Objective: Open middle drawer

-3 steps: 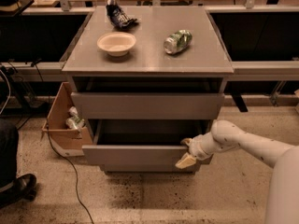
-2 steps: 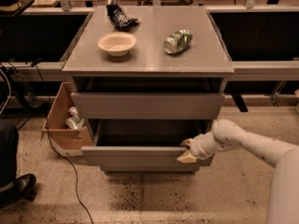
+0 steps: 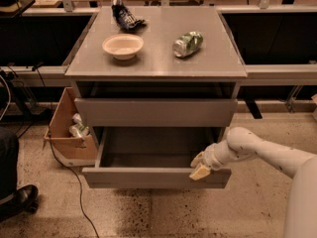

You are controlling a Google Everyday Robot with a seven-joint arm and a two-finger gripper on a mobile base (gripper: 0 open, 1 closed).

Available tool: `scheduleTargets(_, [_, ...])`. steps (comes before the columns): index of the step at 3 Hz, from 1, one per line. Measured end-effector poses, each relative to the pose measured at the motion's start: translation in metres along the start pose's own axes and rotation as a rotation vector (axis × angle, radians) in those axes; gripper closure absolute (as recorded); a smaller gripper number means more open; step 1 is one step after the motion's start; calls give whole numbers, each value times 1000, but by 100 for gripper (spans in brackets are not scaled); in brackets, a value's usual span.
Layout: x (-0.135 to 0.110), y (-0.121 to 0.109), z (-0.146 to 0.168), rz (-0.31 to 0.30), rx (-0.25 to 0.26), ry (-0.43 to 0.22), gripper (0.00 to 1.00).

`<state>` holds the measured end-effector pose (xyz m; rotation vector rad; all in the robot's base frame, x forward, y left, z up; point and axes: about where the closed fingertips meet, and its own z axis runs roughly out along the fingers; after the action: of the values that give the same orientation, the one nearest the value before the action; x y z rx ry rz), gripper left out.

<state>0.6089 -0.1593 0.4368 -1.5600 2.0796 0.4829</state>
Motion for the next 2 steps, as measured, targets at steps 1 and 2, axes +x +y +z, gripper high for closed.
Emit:
scheduleTargets(1, [6,27,-11,18,-33,17,100])
scheduleTargets(2, [9,49,-24,31,-55,29,81])
